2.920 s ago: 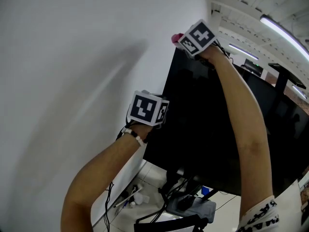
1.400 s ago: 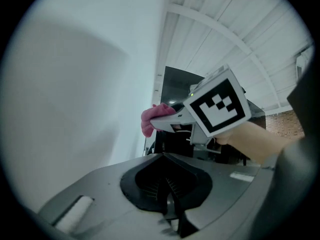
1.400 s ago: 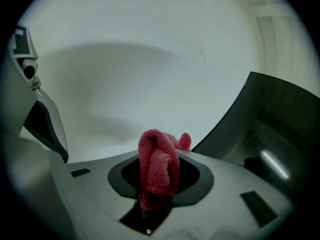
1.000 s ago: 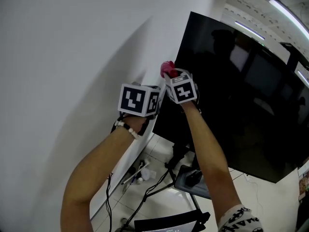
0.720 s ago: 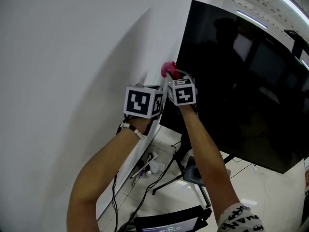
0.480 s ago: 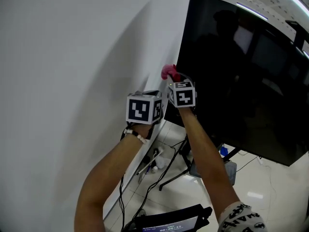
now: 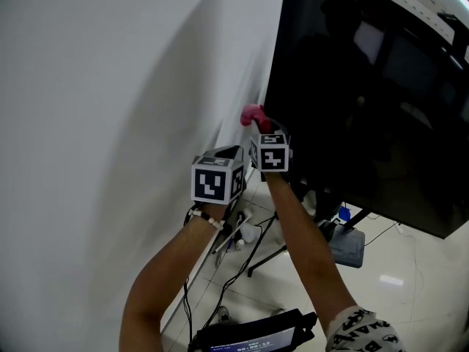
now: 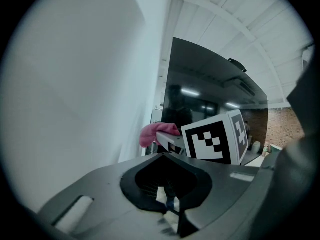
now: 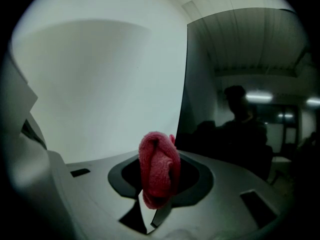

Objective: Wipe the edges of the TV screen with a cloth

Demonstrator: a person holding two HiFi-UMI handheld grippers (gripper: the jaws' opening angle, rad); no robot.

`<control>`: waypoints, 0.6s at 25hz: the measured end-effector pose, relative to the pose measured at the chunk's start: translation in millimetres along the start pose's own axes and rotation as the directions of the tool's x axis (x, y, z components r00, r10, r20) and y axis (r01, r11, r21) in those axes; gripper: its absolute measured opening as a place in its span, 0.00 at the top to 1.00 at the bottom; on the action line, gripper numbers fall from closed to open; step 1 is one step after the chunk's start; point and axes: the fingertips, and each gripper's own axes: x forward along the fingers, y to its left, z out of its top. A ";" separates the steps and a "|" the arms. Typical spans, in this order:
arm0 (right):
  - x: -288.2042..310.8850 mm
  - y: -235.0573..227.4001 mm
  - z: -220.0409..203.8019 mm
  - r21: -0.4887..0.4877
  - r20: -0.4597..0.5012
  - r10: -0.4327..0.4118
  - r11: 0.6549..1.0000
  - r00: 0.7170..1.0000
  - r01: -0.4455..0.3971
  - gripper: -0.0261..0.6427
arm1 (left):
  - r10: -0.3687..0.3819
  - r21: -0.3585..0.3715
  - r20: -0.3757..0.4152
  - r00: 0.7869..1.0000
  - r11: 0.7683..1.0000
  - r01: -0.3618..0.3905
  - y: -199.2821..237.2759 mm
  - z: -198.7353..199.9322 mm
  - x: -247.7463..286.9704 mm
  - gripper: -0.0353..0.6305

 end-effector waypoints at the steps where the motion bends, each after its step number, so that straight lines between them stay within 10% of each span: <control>1: -2.3 1.5 -5.1 0.013 0.000 -0.002 1.000 1.000 0.002 0.79 | 0.011 0.017 0.005 1.000 1.000 -0.011 1.2 -1.9 -2.1 0.97; 15: 19.9 13.4 -103.3 0.122 -0.091 0.022 0.992 0.996 -0.010 0.79 | 0.016 -0.038 -0.052 0.998 0.999 -0.018 10.1 -62.3 21.8 0.97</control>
